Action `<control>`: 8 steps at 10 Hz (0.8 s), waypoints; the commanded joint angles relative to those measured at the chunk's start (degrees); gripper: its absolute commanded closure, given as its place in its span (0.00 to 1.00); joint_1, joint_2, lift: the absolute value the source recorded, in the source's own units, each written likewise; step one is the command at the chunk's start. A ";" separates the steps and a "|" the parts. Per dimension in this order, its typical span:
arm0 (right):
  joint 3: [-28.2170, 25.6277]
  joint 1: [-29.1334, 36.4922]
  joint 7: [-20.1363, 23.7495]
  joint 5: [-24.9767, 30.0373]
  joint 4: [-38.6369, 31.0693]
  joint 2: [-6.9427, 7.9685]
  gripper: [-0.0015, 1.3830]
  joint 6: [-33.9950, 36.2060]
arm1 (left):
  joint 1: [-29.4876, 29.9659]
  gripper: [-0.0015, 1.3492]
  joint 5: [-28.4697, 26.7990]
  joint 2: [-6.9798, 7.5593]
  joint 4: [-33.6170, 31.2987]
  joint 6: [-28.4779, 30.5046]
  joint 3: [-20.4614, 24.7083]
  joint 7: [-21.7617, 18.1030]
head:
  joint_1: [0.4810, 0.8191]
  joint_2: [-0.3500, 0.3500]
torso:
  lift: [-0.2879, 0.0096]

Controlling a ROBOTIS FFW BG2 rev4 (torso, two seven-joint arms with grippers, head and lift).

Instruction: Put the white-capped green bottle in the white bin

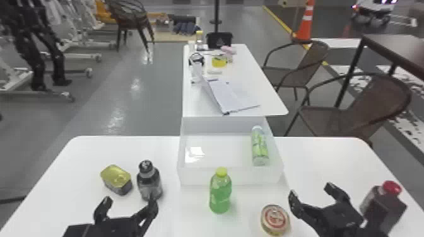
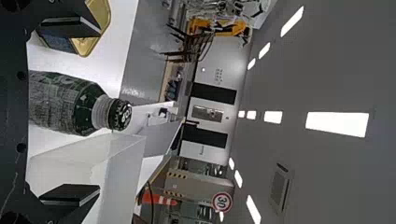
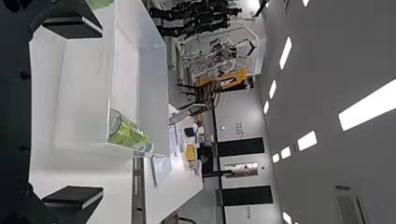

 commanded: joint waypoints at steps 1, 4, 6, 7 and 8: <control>-0.26 2.69 -0.08 -1.10 -2.26 -0.09 0.08 0.68 | 0.23 0.09 -0.03 -0.15 -0.11 -0.16 0.16 0.00 | 0.20 0.50 | 0.63; -0.26 3.21 -0.87 -0.48 -2.62 0.35 0.08 0.68 | 0.14 0.09 -0.03 -0.15 -0.20 -0.16 -0.10 0.00 | 0.20 0.50 | 0.63; -0.26 3.21 -0.96 -0.31 -2.26 0.78 0.08 -0.20 | 0.14 0.09 -0.03 -0.15 -0.20 -0.16 -0.10 0.09 | 0.20 0.50 | 0.63; -0.26 3.21 -0.96 -0.04 -2.26 0.78 0.08 -0.55 | 0.14 0.09 -0.03 -0.15 -0.20 -0.33 -0.10 0.09 | 0.20 0.50 | 0.63; -0.26 3.21 -1.05 0.22 -2.26 0.87 0.08 -0.73 | 0.23 0.09 -0.03 -0.15 -0.20 -0.33 -0.10 0.09 | 0.20 0.50 | 0.63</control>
